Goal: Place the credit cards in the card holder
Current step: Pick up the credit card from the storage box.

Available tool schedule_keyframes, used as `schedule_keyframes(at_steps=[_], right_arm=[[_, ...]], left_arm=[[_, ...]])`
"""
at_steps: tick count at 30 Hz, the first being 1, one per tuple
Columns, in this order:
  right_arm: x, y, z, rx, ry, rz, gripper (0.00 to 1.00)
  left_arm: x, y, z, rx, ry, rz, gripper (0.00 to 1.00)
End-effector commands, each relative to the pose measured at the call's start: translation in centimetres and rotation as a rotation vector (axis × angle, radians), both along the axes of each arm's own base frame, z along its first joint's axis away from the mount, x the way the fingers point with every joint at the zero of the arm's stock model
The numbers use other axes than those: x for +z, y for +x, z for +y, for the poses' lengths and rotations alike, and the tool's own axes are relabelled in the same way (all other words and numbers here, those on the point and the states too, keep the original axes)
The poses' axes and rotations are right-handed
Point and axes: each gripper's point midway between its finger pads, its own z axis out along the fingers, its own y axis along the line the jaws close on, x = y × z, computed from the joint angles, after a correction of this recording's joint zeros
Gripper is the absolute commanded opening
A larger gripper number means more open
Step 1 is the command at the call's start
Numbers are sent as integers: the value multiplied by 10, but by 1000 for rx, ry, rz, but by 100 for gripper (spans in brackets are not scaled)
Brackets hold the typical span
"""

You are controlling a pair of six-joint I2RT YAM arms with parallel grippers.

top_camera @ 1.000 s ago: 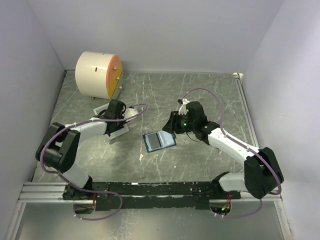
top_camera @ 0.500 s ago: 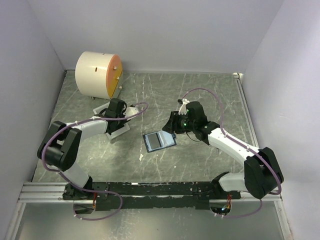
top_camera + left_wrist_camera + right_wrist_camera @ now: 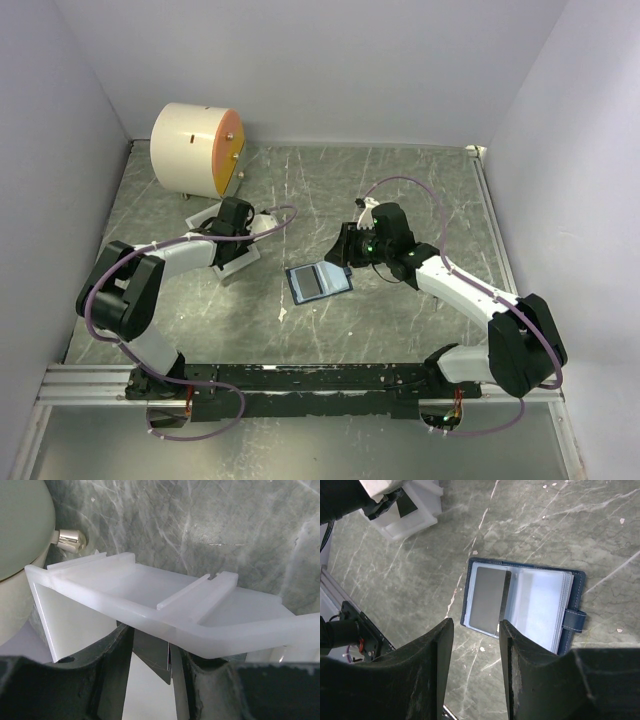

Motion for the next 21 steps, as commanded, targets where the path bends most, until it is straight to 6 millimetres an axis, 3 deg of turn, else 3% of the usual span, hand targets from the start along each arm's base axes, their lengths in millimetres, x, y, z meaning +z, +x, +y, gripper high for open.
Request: schedule_keyframes(at_steps=[1, 12, 21], right_arm=[[3, 6, 1, -15, 8, -11, 41], [3, 4, -1, -19, 9, -13, 41], [7, 6, 0, -16, 17, -17, 41]], left_arm=[[15, 11, 0, 9, 16, -53, 45], [21, 17, 1, 20, 25, -79, 45], [23, 19, 3, 28, 35, -87, 38]])
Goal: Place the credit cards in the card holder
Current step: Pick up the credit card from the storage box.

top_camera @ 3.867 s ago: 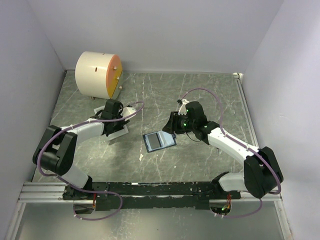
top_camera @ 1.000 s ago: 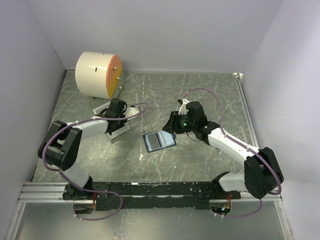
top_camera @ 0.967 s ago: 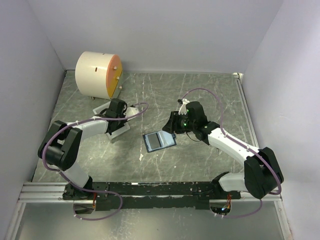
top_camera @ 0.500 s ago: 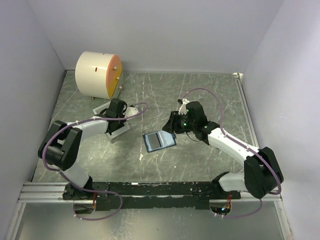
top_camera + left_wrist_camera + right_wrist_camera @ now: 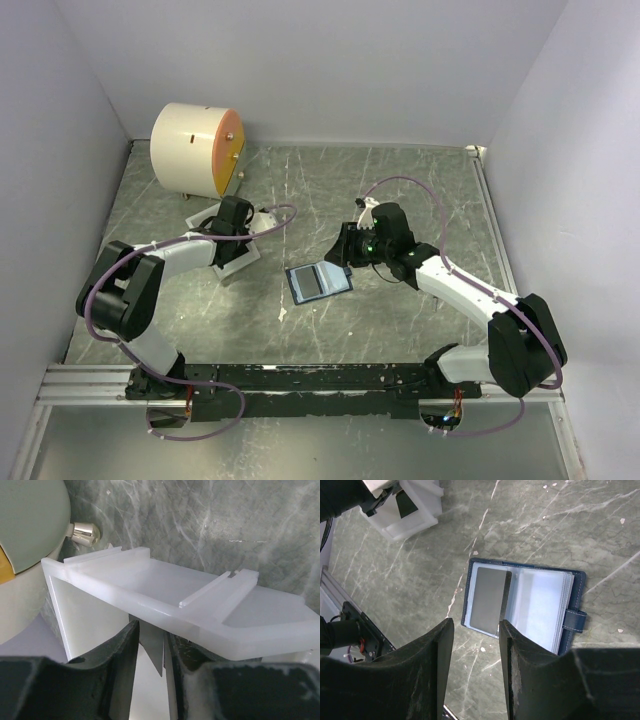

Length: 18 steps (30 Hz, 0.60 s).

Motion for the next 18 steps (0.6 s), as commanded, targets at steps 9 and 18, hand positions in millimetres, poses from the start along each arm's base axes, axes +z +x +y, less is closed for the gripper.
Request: schedule_keyframes(at_steps=[9, 18], right_arm=[[8, 6, 0, -17, 14, -21, 41], [10, 4, -3, -19, 6, -32, 41]], left_arm=[[31, 11, 0, 27, -13, -73, 7], [79, 13, 3, 95, -61, -157, 7]])
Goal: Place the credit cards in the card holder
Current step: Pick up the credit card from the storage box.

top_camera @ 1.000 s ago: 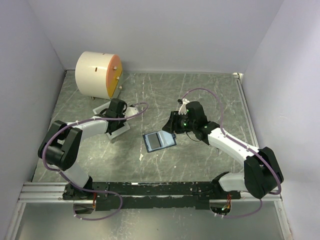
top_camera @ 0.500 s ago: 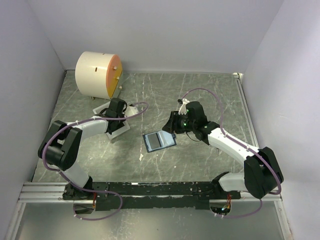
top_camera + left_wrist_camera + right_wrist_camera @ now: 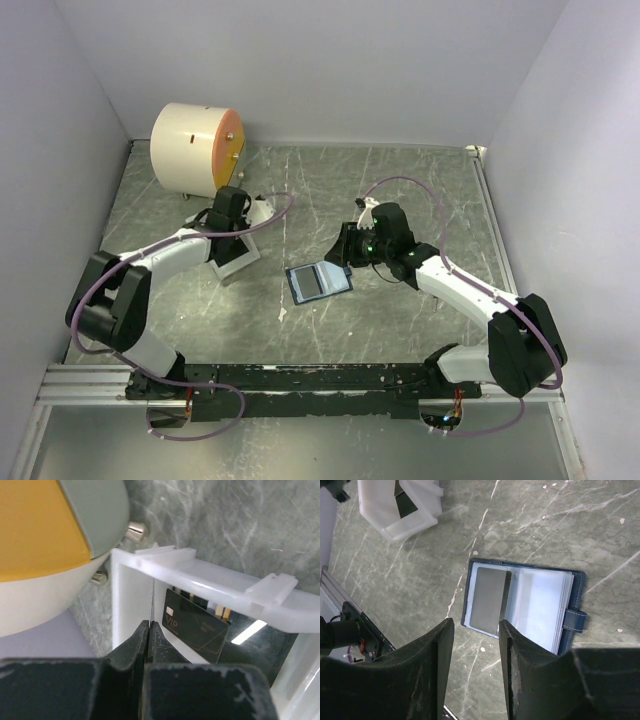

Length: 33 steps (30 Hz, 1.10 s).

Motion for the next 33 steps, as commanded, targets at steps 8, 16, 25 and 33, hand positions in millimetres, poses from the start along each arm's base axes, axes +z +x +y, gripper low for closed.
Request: schedule_keyframes(at_steps=[8, 16, 25, 33], right_arm=[[27, 4, -1, 38, -1, -105, 44], [81, -10, 16, 223, 107, -298, 47], [125, -40, 44, 465, 329, -407, 48], [118, -35, 67, 493, 260, -429, 55]], left_arm=[[91, -13, -24, 64, -298, -59, 7], [151, -65, -88, -147, -698, 79, 7], [175, -147, -142, -419, -1030, 341, 7], [156, -187, -158, -542, -1104, 561, 7]])
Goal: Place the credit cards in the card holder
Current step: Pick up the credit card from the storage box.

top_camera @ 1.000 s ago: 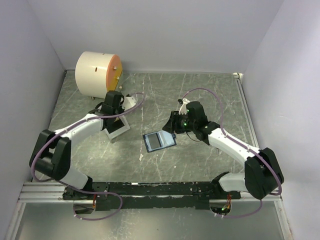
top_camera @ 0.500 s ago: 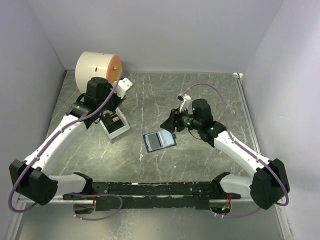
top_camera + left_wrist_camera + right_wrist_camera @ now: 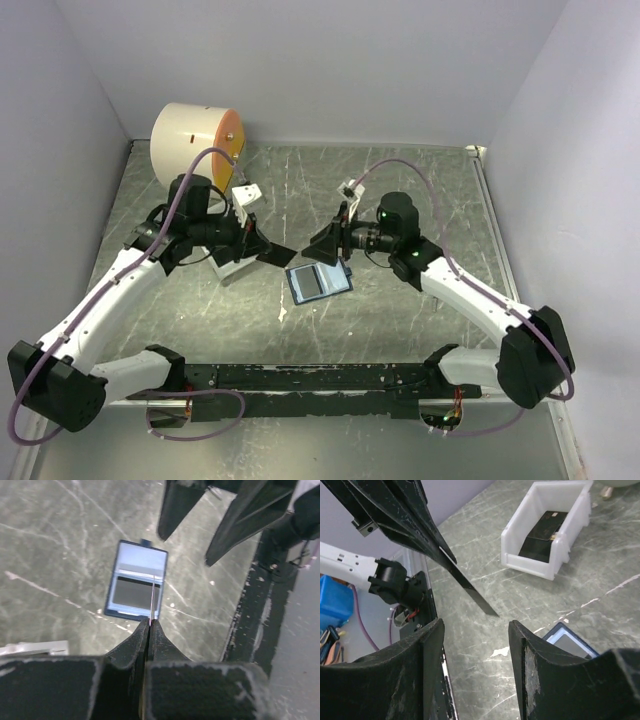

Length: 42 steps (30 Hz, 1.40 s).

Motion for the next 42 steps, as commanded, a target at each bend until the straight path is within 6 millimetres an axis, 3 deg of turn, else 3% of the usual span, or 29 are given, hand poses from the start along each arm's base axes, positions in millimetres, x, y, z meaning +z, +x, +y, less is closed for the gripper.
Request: schedule_keyframes(at_steps=[1, 10, 13, 16, 18, 28, 31, 32, 36, 38, 42], right_arm=[[5, -2, 20, 48, -35, -66, 55], [-15, -23, 37, 192, -63, -51, 47], [-21, -31, 40, 248, -67, -23, 38], [-26, -35, 42, 282, -64, -7, 22], [-25, -36, 43, 289, -64, -6, 18], [-27, -54, 51, 367, -54, 14, 27], [-26, -50, 51, 339, -54, 4, 7], [-24, -49, 51, 327, -53, -3, 0], [-12, -42, 48, 244, -19, -13, 0], [-4, -39, 48, 193, 23, 7, 0], [21, -39, 44, 110, 168, 37, 0]], left_arm=[[4, -34, -17, -174, -100, 116, 7], [-7, -53, -22, -276, -139, 171, 7], [-13, -52, -22, -273, -133, 186, 7], [-11, -50, -22, -270, -128, 174, 7], [-8, -49, -22, -266, -130, 154, 7], [3, -45, -21, -239, -138, 115, 7], [4, -46, -21, -246, -138, 116, 7], [4, -45, -20, -235, -131, 116, 10], [8, -23, -10, -53, -86, 107, 46], [15, -9, -3, 67, -82, 95, 52], [46, -4, -7, 142, -199, 83, 63]])
